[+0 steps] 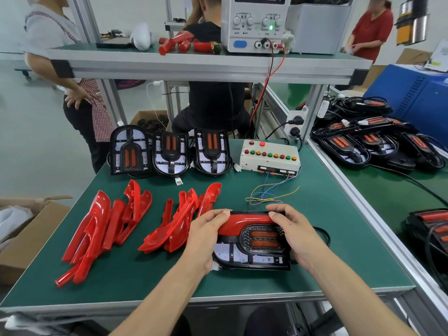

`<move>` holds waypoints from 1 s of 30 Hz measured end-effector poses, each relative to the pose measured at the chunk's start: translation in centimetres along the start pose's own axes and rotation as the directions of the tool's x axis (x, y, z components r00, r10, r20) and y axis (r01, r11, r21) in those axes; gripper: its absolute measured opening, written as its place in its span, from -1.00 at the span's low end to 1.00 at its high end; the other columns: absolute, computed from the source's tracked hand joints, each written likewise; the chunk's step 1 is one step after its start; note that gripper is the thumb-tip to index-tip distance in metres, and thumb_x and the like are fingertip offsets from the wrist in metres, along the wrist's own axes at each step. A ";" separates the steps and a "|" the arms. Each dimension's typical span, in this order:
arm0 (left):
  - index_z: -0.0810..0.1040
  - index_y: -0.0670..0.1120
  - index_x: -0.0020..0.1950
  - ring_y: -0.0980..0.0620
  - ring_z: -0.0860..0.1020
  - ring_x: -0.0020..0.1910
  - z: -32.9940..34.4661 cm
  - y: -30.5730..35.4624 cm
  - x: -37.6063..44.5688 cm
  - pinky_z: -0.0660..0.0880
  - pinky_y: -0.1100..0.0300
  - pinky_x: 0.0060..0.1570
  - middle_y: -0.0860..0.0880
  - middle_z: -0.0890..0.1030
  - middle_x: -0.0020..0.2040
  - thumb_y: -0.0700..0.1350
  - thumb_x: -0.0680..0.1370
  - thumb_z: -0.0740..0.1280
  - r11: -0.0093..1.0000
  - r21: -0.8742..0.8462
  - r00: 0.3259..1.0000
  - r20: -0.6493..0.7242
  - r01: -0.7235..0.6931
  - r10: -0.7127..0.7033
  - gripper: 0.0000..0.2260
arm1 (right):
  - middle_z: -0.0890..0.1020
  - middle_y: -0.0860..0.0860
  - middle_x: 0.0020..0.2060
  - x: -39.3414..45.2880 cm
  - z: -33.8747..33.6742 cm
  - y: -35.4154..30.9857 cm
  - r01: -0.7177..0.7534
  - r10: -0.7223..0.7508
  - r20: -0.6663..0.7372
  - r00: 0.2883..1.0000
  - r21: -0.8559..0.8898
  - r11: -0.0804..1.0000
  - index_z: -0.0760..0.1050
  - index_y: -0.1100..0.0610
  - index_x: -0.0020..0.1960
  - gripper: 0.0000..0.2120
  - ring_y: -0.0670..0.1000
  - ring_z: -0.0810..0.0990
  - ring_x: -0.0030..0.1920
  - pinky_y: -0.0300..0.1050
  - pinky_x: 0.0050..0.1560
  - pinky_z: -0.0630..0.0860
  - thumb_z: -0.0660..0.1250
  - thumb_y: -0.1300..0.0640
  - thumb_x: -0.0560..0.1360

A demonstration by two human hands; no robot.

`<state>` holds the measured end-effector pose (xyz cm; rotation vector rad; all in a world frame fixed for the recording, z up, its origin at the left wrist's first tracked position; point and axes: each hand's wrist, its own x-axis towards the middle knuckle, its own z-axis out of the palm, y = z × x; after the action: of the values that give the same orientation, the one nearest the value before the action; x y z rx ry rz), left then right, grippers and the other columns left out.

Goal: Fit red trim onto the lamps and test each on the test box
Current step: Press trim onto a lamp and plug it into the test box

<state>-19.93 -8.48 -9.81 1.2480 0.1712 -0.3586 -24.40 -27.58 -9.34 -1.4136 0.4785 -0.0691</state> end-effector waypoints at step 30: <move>0.74 -0.02 -0.05 -0.03 0.70 -0.09 0.0 -0.8 0.2 0.65 0.06 -0.01 -0.09 0.75 -0.08 -0.03 0.54 0.49 0.984 0.106 0.990 0.019 -0.141 0.139 -0.92 | 0.64 -0.06 0.04 1.5 -0.2 -0.4 0.762 -0.612 0.473 0.634 -0.518 0.389 0.67 0.18 -0.02 -0.92 -0.11 0.59 0.13 -0.33 0.21 0.41 0.52 0.25 0.49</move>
<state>-20.00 -8.76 -10.64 1.3559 0.0541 -0.2558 -23.06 -28.33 -9.41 -2.2778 -0.3856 -0.4725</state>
